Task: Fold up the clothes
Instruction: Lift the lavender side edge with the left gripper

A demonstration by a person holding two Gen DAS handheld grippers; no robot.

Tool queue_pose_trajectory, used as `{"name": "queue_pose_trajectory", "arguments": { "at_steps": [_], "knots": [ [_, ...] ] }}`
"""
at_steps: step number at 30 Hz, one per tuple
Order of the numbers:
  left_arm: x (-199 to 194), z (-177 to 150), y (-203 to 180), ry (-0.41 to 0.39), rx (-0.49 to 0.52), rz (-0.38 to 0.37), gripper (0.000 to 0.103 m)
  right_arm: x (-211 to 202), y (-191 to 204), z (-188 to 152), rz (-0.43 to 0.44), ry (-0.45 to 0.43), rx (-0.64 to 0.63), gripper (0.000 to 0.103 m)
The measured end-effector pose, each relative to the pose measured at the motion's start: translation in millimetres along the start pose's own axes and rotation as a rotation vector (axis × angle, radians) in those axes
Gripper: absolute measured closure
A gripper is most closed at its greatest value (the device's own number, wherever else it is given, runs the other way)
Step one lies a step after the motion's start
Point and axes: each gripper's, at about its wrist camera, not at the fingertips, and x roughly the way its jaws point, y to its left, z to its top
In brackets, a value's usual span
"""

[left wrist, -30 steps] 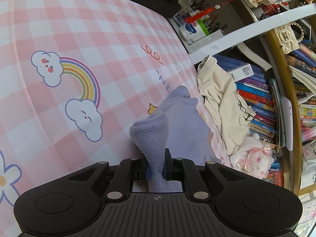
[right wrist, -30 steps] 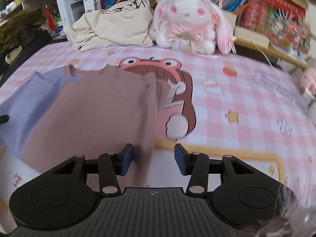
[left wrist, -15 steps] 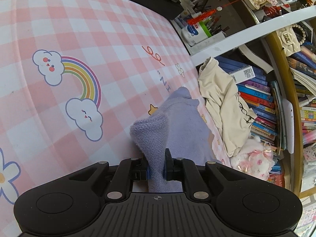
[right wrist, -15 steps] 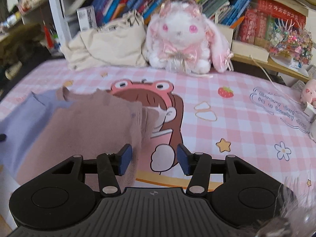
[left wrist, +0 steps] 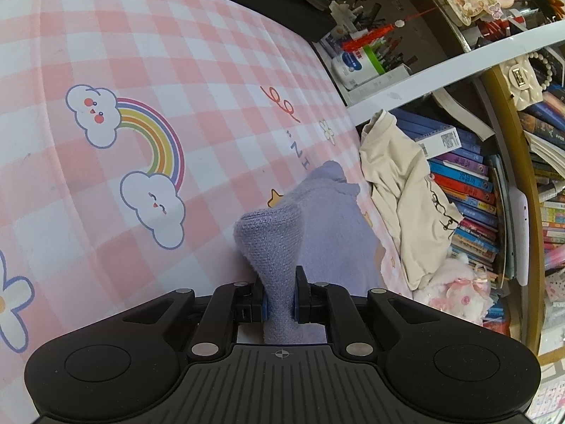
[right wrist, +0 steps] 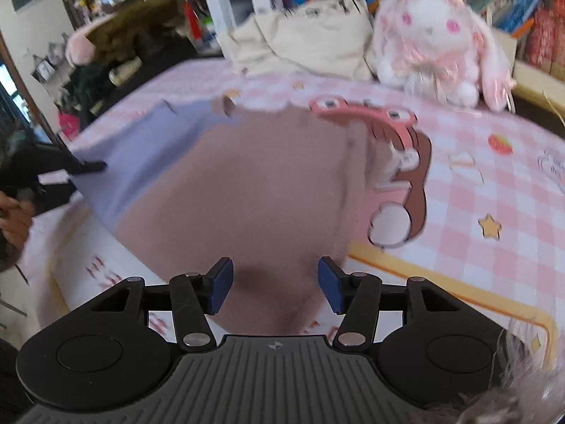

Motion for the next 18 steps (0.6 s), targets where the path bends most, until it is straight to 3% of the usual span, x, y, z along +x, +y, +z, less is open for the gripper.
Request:
{"name": "queue_pose_trajectory", "arguments": {
  "at_steps": [2,6,12,18],
  "knots": [
    [-0.2,-0.4,-0.7,-0.002,0.001,0.005,0.091,0.8,-4.8,-2.1,-0.029,0.015,0.009,0.047],
    [-0.8,-1.6,-2.8,-0.009,0.006,0.017,0.091,-4.6,-14.4,-7.7,0.005,0.014,0.024,0.047],
    [-1.0,-4.0,-6.5,-0.024,0.013,0.037,0.091,-14.5,-23.2,-11.9,-0.092,-0.046,0.059,0.047],
    [-0.7,-4.9,-7.3,-0.032,0.019,0.045,0.091,-17.6,-23.8,-10.9,-0.100,-0.102,0.053,0.048]
  ]
}}
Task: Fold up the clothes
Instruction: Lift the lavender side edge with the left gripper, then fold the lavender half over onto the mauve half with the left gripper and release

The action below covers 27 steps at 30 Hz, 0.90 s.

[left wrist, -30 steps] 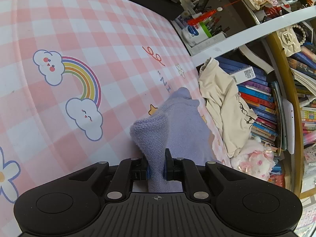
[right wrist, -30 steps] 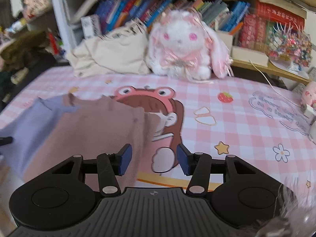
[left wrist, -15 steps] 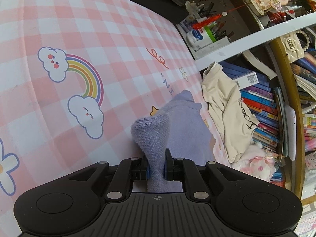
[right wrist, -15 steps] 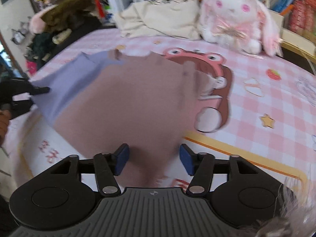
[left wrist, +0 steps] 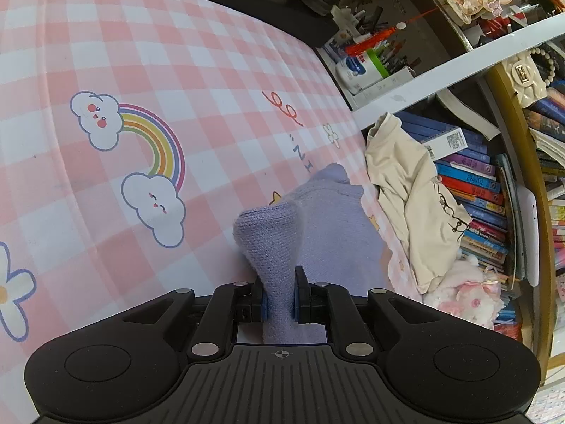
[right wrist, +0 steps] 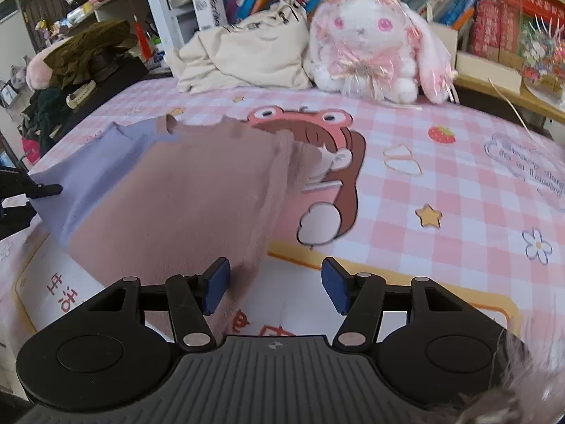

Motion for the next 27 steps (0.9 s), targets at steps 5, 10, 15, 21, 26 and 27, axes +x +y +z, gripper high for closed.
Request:
{"name": "queue_pose_trajectory", "arguments": {
  "at_steps": [5,10,15,21,26,27],
  "knots": [
    [-0.6,-0.1,0.4,-0.003,0.005,0.002,0.091,-4.7,12.1,3.1,0.061,-0.054,-0.093,0.053],
    [-0.8,-0.7,-1.7,-0.008,0.012,0.009,0.092,17.7,5.0,5.8,0.004,0.042,-0.058,0.065],
    [-3.4,-0.9,-7.2,-0.019,0.036,0.004,0.093,20.8,0.0,2.1,0.014,0.059,-0.022,0.065],
    [-15.4,-1.6,-26.0,-0.046,0.075,-0.058,0.094,22.7,-3.5,0.5,0.026,0.063,0.004,0.065],
    [-33.7,-7.1,-66.5,-0.070,0.140,-0.151,0.094,22.9,-8.2,-1.6,0.038,0.060,0.043,0.065],
    [-38.6,-9.6,-77.3,-0.075,0.158,-0.180,0.094,23.0,-8.2,-1.7,0.039,0.059,0.045,0.065]
  ]
}}
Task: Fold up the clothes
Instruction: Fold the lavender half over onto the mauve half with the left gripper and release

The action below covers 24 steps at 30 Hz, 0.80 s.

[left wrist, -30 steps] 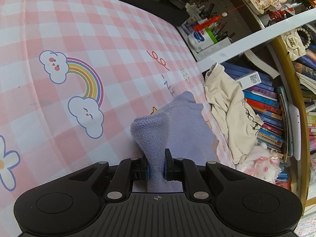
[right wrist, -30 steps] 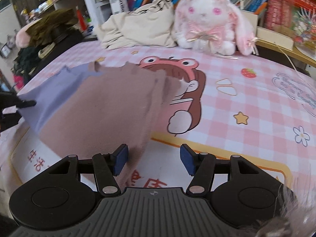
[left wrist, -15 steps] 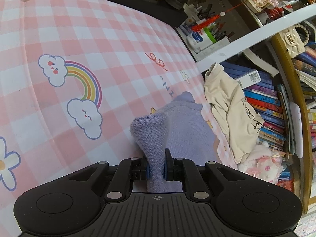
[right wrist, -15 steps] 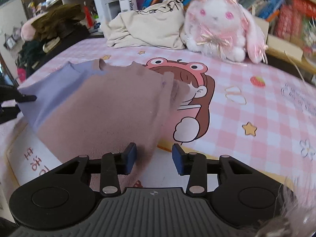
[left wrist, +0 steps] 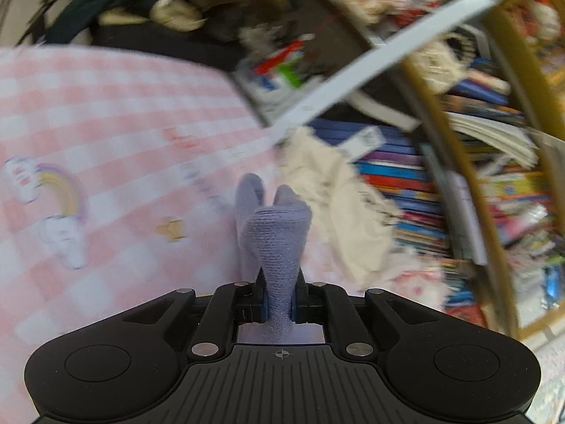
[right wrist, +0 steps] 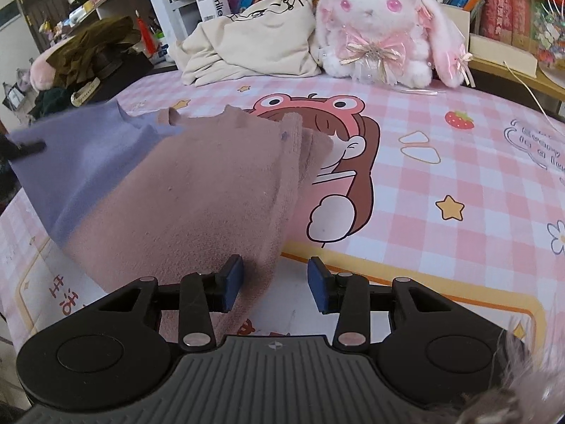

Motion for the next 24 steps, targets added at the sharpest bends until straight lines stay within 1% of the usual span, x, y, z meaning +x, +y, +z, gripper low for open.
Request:
{"name": "queue_pose_trajectory", "arguments": {
  "at_steps": [3,6,8,10,11,12,13,14,15,16,17,18,19,21,24],
  "knots": [
    [-3.3,-4.4,-35.1,0.000,0.058,-0.071,0.094,0.2,1.4,0.3,-0.002,-0.001,-0.004,0.065],
    [-2.6,-18.6,-73.6,0.030,0.160,-0.114,0.094,0.2,0.4,0.3,0.002,-0.003,-0.004,0.064],
    [0.6,-36.1,-98.3,0.069,0.252,-0.118,0.093,0.2,-0.6,0.0,0.005,-0.005,-0.005,0.064],
    [7.2,-61.1,-121.5,0.123,0.354,-0.100,0.093,0.4,-1.5,0.0,0.009,-0.006,-0.006,0.064],
    [13.1,-75.3,-130.8,0.156,0.401,-0.089,0.088,0.6,-1.9,0.1,0.011,-0.006,-0.006,0.064],
    [21.8,-92.1,-139.2,0.205,0.449,-0.074,0.074,0.7,-2.1,0.2,0.013,-0.007,-0.006,0.064],
    [31.1,-106.0,-143.2,0.261,0.478,-0.074,0.068,0.7,-2.4,0.2,0.015,-0.007,-0.006,0.064],
    [41.1,-121.2,-143.9,0.325,0.492,-0.080,0.059,0.7,-2.7,0.2,0.017,-0.007,-0.006,0.064],
    [50.9,-135.8,-144.2,0.387,0.503,-0.084,0.053,0.8,-3.2,0.2,0.020,-0.007,-0.007,0.064],
    [59.6,-146.4,-142.3,0.435,0.502,-0.072,0.049,0.9,-3.9,0.3,0.024,-0.007,-0.008,0.064],
    [65.0,-155.1,-141.1,0.461,0.508,-0.054,0.045,1.0,-4.6,0.5,0.029,-0.006,-0.007,0.064],
    [70.0,-163.0,-139.9,0.484,0.512,-0.038,0.044,1.1,-5.3,0.8,0.032,-0.005,-0.005,0.064],
    [72.1,-165.5,-138.3,0.489,0.510,-0.034,0.043,1.1,-6.1,1.0,0.036,-0.004,-0.002,0.064],
    [70.8,-162.7,-133.0,0.490,0.474,-0.047,0.041,0.7,-8.7,1.6,0.046,0.000,0.013,0.064],
    [63.2,-155.7,-128.4,0.495,0.411,-0.061,0.041,-4.7,-15.5,2.1,0.059,0.011,0.042,0.061]
  ]
}}
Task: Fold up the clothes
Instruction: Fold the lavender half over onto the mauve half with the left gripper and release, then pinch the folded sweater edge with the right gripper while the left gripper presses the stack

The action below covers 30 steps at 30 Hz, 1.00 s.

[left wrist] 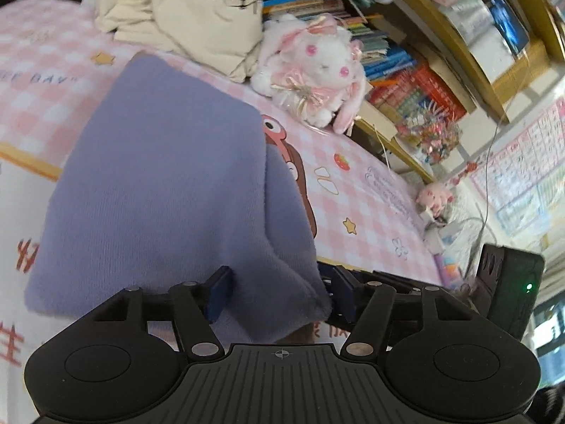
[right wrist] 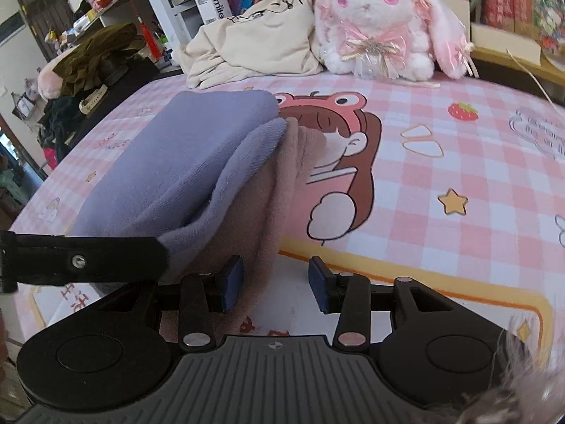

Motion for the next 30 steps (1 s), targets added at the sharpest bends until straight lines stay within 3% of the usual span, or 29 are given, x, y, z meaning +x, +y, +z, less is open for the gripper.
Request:
{"name": "queue_pose_trajectory", "arguments": {
  "at_steps": [3,5,6,8,11,12,15,18,22,24,26,28,30],
  "knots": [
    [-22.8,3.5,-0.9,-0.053,-0.042,-0.083,0.041,-14.9,-7.9,-0.8,0.002,-0.026,0.024,0.058],
    [-42.0,9.0,2.8,-0.144,-0.051,-0.112,0.041,-25.2,-12.5,2.4,0.005,-0.056,0.050,0.049],
    [-52.1,10.3,5.9,-0.195,-0.053,-0.112,0.041,-29.6,-14.4,4.8,0.013,-0.070,0.067,0.046],
    [-65.3,13.2,12.1,-0.259,-0.036,-0.020,0.042,-34.6,-15.9,12.0,0.054,-0.091,0.110,0.041],
    [-66.1,13.1,21.0,-0.241,0.058,0.179,0.048,-35.7,-16.3,23.7,0.142,-0.102,0.178,0.036],
    [-63.1,9.3,24.1,-0.224,0.092,0.212,0.050,-32.5,-15.9,27.9,0.179,-0.094,0.203,0.033],
    [-51.1,-5.5,28.4,-0.166,0.163,0.230,0.056,-11.1,-13.3,38.9,0.249,-0.028,0.278,0.031],
    [-40.3,-22.5,28.7,-0.129,0.252,0.242,0.056,15.6,-8.0,49.5,0.259,0.029,0.320,0.030],
    [-35.6,-22.5,33.6,-0.101,0.255,0.230,0.056,39.1,0.0,63.4,0.252,0.024,0.354,0.028],
    [-35.3,-21.3,33.7,-0.089,0.269,0.230,0.056,46.1,2.1,69.9,0.254,0.002,0.362,0.046],
    [-33.7,-19.5,32.7,-0.079,0.286,0.233,0.056,51.8,4.4,74.3,0.246,0.006,0.351,0.081],
    [-33.4,-18.8,32.5,-0.072,0.295,0.233,0.055,41.3,17.8,76.1,0.225,-0.057,0.221,0.085],
    [-32.7,-17.8,33.9,-0.068,0.285,0.230,0.054,16.7,40.5,72.5,0.240,-0.200,-0.020,0.086]
  ]
}}
